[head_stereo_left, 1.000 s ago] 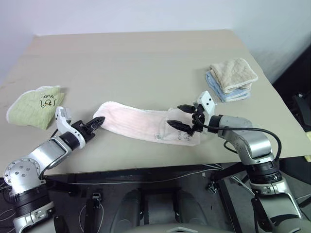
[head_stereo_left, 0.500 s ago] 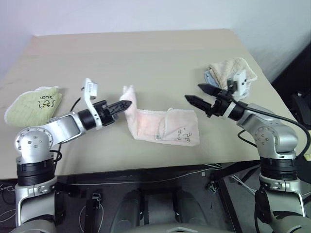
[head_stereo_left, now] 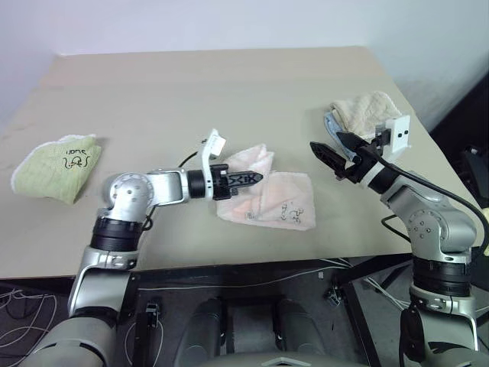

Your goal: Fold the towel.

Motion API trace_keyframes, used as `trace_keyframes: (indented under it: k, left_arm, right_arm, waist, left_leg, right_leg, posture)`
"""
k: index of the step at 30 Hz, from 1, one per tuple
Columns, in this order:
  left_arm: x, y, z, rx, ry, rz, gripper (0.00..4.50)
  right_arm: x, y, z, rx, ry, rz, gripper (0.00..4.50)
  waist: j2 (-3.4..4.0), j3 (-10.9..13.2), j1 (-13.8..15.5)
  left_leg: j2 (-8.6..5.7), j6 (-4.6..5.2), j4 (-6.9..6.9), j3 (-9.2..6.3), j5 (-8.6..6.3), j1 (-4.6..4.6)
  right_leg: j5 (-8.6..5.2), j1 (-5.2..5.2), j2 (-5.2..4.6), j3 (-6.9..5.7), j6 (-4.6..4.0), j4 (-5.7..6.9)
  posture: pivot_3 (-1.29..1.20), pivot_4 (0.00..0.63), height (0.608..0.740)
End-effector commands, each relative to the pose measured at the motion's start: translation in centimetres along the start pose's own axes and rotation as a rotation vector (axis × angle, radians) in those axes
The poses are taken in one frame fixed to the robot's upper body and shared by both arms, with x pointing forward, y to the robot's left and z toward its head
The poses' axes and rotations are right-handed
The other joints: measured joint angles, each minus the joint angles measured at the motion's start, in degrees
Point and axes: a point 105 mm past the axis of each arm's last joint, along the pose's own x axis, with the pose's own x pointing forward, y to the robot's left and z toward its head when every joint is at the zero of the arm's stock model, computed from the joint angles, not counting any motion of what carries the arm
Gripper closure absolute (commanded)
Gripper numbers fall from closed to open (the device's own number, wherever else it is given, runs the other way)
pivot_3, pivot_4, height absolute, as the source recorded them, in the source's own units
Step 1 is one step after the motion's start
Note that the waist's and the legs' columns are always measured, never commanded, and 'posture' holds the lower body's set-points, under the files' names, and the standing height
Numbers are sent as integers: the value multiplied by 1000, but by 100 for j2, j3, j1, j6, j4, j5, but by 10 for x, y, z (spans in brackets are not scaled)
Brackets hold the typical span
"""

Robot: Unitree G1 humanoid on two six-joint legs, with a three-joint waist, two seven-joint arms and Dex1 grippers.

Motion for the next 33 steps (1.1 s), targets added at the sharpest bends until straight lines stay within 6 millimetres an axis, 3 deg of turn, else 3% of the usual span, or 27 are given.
trace_keyframes:
  k: [1, 8, 19, 23, 27, 33]
  left_arm:
    - [13, -23, 1, 114, 57, -89, 4487]
    - [32, -38, 1, 152, 99, -163, 4487]
    - [53, -32, -2, 174, 124, -144, 4487]
    - [51, -37, 11, 190, 64, -180, 3475]
    - [41, -38, 14, 249, 78, -182, 2090]
    - [10, -44, 46, 376, -37, -206, 106]
  right_arm:
    - [-7, 4, 11, -22, -63, -16, 0]
    - [-13, 0, 10, -30, -54, -66, 0]
    - [-22, -4, 2, -39, -25, -128, 0]
    - [-22, -7, 2, -47, -25, -141, 0]
    - [-20, -9, 1, -40, -21, -142, 0]
    - [-18, -9, 1, 49, -29, -126, 0]
  waist:
    - [1, 0, -4]
    - [1, 1, -4]
    - [1, 1, -1]
    - [1, 1, 2]
    - [2, 1, -14]
    - [2, 1, -5]
  left_leg:
    - [0, 0, 0, 0, 0, 1]
    - [5, 1, 22, -2, 0, 1]
    - [5, 6, 41, -4, -3, 1]
    - [5, 6, 44, -5, -3, 1]
    - [7, 6, 43, -5, -3, 1]
    - [8, 6, 44, -6, -3, 1]
  right_leg:
    - [0, 0, 1, 0, 0, 1]
    - [-1, 6, 5, 0, 1, 10]
    - [-1, 16, 6, -2, 1, 13]
    - [-1, 17, 5, -1, 2, 15]
    - [-1, 16, 7, -1, 2, 15]
    - [-1, 16, 7, -1, 1, 17]
  posture:
    - [0, 150, 740]
    - [0, 150, 740]
    - [0, 150, 740]
    - [0, 150, 740]
    - [0, 150, 740]
    - [0, 150, 740]
